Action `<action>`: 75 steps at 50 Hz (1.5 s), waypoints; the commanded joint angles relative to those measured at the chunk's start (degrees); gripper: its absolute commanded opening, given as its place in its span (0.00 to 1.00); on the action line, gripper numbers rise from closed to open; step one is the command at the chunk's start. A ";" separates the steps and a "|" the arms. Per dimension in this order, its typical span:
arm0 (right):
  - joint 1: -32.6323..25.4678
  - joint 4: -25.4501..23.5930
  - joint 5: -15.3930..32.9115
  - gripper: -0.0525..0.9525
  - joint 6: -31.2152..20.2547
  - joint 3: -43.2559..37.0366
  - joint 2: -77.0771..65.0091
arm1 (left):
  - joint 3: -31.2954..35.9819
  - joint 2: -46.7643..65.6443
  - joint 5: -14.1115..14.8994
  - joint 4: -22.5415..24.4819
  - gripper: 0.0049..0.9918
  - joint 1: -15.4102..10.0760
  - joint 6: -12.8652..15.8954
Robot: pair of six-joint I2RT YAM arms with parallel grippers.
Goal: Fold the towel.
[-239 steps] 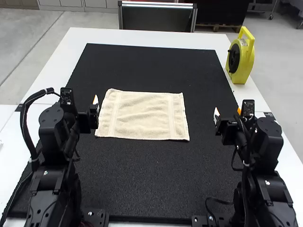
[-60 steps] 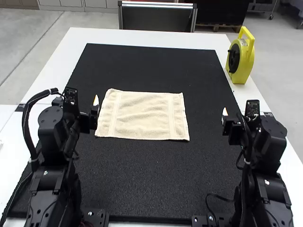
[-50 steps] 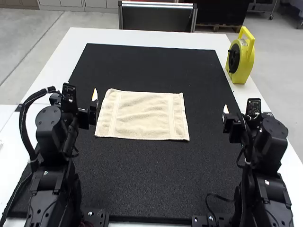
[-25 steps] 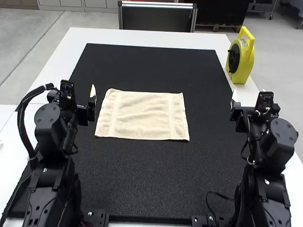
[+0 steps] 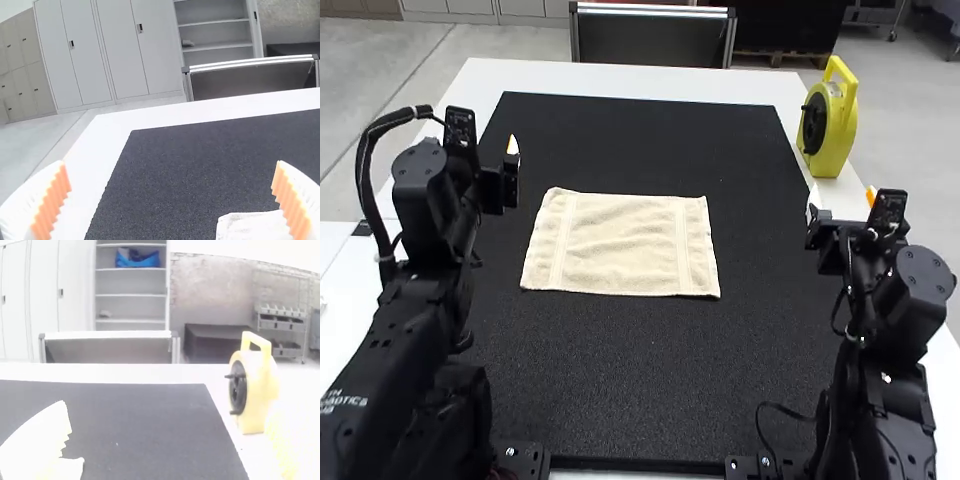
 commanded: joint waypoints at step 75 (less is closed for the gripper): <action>8.28 8.10 2.17 0.95 2.59 18.95 67.30 | 5.97 32.26 -5.33 3.00 0.95 0.51 -5.92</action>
